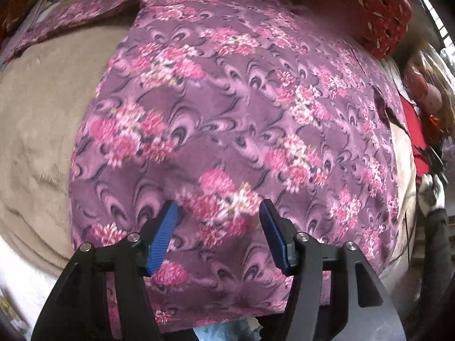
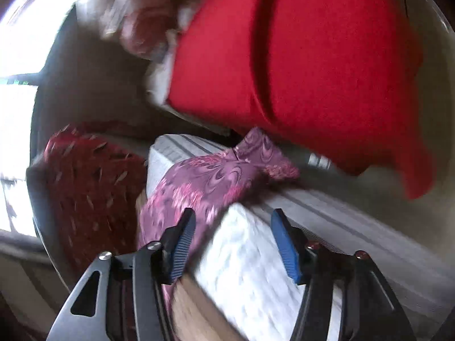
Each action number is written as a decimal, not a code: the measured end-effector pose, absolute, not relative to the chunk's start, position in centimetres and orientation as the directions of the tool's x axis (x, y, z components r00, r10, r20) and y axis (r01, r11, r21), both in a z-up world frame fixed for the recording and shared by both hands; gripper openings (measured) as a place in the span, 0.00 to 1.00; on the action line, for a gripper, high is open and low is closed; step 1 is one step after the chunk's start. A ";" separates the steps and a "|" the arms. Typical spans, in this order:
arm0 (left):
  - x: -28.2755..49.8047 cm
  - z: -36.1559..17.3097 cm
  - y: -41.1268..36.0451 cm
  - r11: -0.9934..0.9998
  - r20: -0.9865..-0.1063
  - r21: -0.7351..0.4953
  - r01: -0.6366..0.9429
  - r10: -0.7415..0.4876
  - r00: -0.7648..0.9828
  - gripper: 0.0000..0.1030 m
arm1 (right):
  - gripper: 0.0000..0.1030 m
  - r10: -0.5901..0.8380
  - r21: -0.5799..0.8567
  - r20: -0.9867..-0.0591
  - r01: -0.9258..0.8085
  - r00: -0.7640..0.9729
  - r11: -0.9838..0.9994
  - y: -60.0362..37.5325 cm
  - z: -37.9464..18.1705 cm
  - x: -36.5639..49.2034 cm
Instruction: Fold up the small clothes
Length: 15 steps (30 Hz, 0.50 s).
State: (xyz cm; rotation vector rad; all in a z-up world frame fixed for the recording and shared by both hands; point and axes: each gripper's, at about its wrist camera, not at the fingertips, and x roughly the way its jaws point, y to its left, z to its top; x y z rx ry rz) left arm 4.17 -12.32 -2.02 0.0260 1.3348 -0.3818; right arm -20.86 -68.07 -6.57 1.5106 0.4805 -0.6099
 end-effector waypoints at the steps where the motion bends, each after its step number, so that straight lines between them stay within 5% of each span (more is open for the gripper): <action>1: 4.5 -1.9 -12.6 0.937 -0.949 -0.199 0.287 -0.257 0.181 0.56 | 0.59 -0.057 0.767 -0.642 0.638 0.765 -0.072 -68.8 -7.5 -20.2; 8: 6.9 -0.7 -15.5 0.910 -0.922 -0.283 0.304 -0.345 0.174 0.56 | 0.64 -0.061 0.779 -0.613 0.589 0.788 -0.215 -71.3 -10.7 -18.3; 10: 7.9 -0.3 -16.5 0.899 -0.907 -0.305 0.315 -0.375 0.190 0.56 | 0.35 -0.093 0.812 -0.571 0.543 0.816 -0.215 -71.3 -10.3 -18.3; 11: 8.4 0.0 -17.1 0.894 -0.900 -0.313 0.319 -0.387 0.200 0.56 | 0.07 -0.112 0.838 -0.539 0.516 0.835 -0.178 -71.3 -9.5 -18.3; 15: 11.3 1.6 -19.2 0.893 -0.867 -0.317 0.318 -0.409 0.285 0.56 | 0.07 -0.236 0.872 -0.471 0.488 0.850 0.019 -70.4 -4.2 -18.6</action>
